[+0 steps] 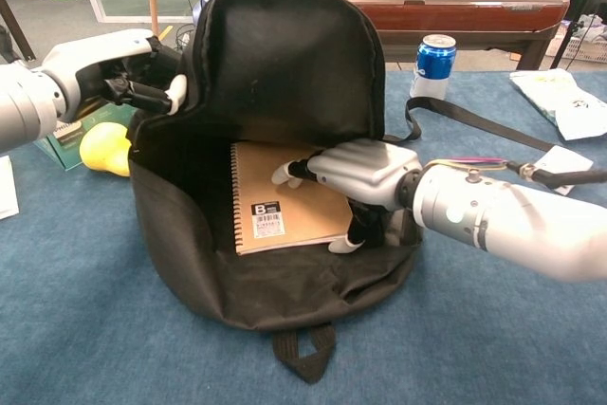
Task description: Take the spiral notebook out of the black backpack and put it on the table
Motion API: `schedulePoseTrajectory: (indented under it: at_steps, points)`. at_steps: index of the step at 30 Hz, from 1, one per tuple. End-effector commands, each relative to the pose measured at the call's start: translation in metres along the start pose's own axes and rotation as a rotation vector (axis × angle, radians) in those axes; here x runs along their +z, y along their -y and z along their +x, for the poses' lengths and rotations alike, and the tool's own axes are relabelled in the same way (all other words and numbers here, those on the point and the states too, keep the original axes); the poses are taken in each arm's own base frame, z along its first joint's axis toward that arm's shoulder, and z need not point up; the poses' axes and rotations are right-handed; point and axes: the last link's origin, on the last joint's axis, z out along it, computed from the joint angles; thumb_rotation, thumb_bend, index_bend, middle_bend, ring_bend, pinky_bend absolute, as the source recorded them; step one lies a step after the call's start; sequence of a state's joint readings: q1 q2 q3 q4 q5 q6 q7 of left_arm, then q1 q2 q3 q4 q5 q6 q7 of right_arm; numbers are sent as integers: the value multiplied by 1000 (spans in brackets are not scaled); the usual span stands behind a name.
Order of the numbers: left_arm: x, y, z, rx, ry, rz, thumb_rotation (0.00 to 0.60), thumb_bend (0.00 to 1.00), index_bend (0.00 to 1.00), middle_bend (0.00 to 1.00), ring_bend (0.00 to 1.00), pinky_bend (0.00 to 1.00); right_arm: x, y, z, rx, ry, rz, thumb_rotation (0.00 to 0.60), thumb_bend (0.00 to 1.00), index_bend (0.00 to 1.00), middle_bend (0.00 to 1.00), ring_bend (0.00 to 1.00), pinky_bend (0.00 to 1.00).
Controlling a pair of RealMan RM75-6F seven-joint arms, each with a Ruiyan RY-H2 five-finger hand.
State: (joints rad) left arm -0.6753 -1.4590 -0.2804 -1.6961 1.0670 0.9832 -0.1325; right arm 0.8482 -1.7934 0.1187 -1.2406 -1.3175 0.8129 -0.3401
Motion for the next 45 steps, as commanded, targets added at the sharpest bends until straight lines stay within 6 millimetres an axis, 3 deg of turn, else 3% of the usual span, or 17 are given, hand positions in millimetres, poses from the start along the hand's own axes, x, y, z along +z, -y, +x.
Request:
schedulePoseTrajectory:
  at_steps: [1,24,38,45]
  points:
    - [0,0,0,-1,0,0,600,688,634,376,274,103,2,2,-1,4,-2,0,600,201,149,181,130,258]
    - [-4,8,2,-17,-3,15,600,688,633,376,273,103,15,11,-12,-74,-74,28,600,209,185,187,125,250]
    - [-4,9,1,-24,-1,15,600,688,633,376,273,103,20,15,-16,-86,-142,36,600,459,243,243,158,250]
    - [-4,11,1,-29,0,19,600,688,633,376,273,103,21,13,-16,-82,-153,31,600,498,259,253,169,250]
